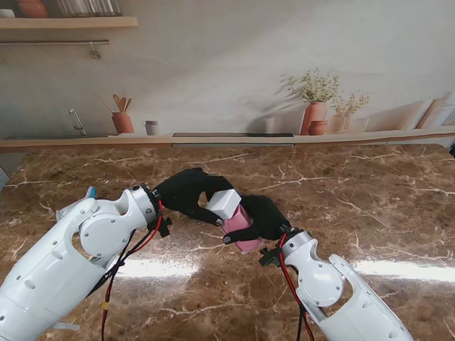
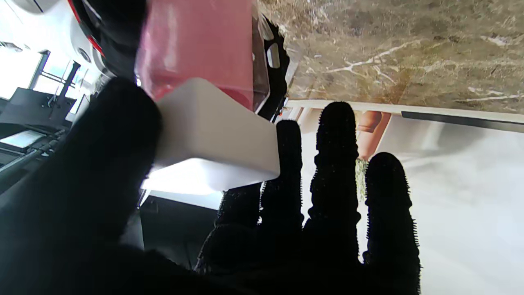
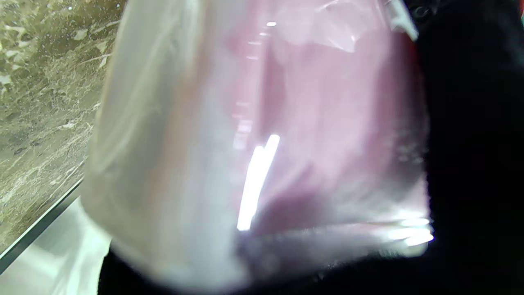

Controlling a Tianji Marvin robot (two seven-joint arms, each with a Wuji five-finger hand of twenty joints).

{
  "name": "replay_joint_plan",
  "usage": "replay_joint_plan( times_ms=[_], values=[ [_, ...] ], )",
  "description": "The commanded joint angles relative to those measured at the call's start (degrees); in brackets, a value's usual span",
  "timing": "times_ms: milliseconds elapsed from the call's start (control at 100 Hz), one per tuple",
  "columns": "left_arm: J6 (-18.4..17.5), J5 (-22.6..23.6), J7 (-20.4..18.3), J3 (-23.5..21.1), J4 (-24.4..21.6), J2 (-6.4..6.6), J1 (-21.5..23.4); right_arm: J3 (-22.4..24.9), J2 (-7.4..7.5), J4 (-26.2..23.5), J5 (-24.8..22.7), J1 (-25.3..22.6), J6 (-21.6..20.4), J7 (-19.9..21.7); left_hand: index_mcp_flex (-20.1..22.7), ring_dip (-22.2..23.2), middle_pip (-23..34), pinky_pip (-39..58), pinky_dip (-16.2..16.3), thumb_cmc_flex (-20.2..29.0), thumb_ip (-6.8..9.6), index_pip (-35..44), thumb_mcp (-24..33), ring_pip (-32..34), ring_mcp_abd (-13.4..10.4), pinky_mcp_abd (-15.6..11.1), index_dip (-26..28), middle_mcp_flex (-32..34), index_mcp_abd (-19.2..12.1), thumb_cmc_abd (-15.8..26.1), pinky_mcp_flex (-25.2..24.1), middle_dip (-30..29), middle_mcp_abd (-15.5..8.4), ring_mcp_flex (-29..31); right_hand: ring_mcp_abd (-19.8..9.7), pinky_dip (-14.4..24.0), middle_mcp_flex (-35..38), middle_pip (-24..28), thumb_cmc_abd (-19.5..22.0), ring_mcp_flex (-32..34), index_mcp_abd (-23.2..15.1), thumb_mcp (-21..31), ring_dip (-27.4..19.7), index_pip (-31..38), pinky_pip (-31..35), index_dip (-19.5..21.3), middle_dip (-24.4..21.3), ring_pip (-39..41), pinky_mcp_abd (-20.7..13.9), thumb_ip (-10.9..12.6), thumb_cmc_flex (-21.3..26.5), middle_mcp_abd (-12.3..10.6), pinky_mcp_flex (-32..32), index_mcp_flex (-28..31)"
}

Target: Fill the seasoning bottle

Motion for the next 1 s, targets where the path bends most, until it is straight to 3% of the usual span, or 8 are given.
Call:
replay_joint_plan(
  times_ms=[0,120,250,480,610,740,810,990],
  values=[
    [0.67,0.47,0.10,0.73,0.44,-0.90,0.52,0.14,-0.37,-0.38,-0.07,0.05,-0.26,0.22,9.50,1.05,4.95,4.67,0.25,9.45,-0.13,12.26,-0.49,3.69,1.49,1.48,-3.03,6.73,-6.58,4.53,2.45,1.91,-0.77,4.30,-5.69,1.53,3.48,5.55,18.62,5.87,-22.30,24.80,2.17,8.32,2.17,3.20,2.28,7.54,-1.60,5.56,14.90,-8.16,0.87,7.21],
    [2.00,-0.38,1.61,1.35,0.85,-1.42,0.58,0.11,-0.30,-0.13,-1.72,0.07,-0.31,-0.30,15.87,1.55,7.32,8.28,0.06,14.27,1.08,17.85,-2.43,8.08,2.08,2.89,-6.79,14.84,-5.65,7.12,6.85,2.33,1.16,10.50,-5.82,1.54,3.51,5.55,18.63,5.84,-22.38,24.78,2.16,8.29,2.18,3.23,2.28,7.52,-1.60,5.54,14.87,-8.27,0.93,7.20],
    [3.75,0.38,3.99,1.48,0.67,-1.99,1.12,-0.01,-0.31,0.14,-3.22,0.06,-0.16,-1.08,19.58,0.10,7.26,10.69,-0.54,13.23,1.01,19.08,-3.79,9.13,2.32,3.10,-8.09,19.93,-3.39,8.49,10.01,1.00,1.61,14.11,-5.82,1.54,3.52,5.53,18.65,5.87,-22.43,24.76,2.15,8.27,2.18,3.25,2.28,7.51,-1.61,5.53,14.88,-8.25,0.93,7.22],
    [8.61,-0.59,6.57,1.25,-0.38,-2.90,2.45,-0.33,-0.21,0.39,-5.59,0.25,0.13,-1.84,24.68,-5.31,8.11,16.35,-3.43,8.47,0.48,18.25,1.88,12.94,3.15,3.08,-7.20,27.57,1.68,9.58,16.40,-3.40,2.26,20.56,-5.86,1.55,3.48,5.48,18.66,5.87,-22.46,24.72,2.12,8.20,2.18,3.26,2.25,7.49,-1.61,5.50,14.83,-8.35,0.93,7.15],
    [10.74,-0.30,7.72,0.79,-1.08,-3.19,3.29,-0.35,-0.18,0.44,-6.28,0.34,0.20,-2.08,26.05,-6.64,9.16,18.44,-4.60,6.83,0.84,18.59,3.92,16.70,3.34,2.70,-6.08,29.89,3.62,10.41,18.92,-4.45,2.01,21.41,-5.97,1.55,3.52,5.49,18.62,5.90,-22.45,24.77,2.09,8.18,2.18,3.24,2.26,7.44,-1.61,5.51,14.83,-8.36,0.93,7.13],
    [12.64,-0.95,7.92,0.53,-1.70,-3.35,3.89,-0.60,-0.27,0.58,-6.33,0.47,0.18,-2.41,28.68,-10.69,14.17,20.84,-7.39,3.76,4.16,18.03,5.76,22.77,4.93,3.03,-0.82,29.81,6.67,13.71,21.82,-6.01,3.29,21.48,-5.94,1.55,3.54,5.50,18.59,5.90,-22.52,24.78,2.08,8.19,2.18,3.24,2.26,7.42,-1.61,5.50,14.79,-8.36,0.93,7.15],
    [12.74,-1.10,7.07,0.45,-1.92,-3.17,3.98,-0.79,-0.34,0.69,-6.09,0.58,0.07,-2.51,29.48,-11.53,14.35,20.99,-8.05,3.37,3.91,17.69,3.50,23.12,5.32,2.93,-0.52,29.86,6.29,15.68,22.30,-6.55,3.30,21.49,-6.01,1.55,3.52,5.47,18.60,5.94,-22.55,24.79,2.07,8.20,2.18,3.25,2.24,7.42,-1.61,5.50,14.78,-8.42,0.93,7.19],
    [11.93,-0.72,8.07,0.92,-1.21,-3.34,3.78,-1.00,-0.43,0.74,-5.74,0.74,0.08,-2.66,29.75,-12.57,16.52,22.15,-10.28,1.23,5.12,18.53,8.15,26.13,4.83,3.23,-0.33,29.64,5.42,11.57,24.32,-6.84,3.81,21.41,-5.95,1.56,3.51,5.48,18.59,5.93,-22.54,24.80,2.06,8.20,2.18,3.24,2.25,7.42,-1.61,5.49,14.77,-8.34,0.93,7.18]
  ],
)
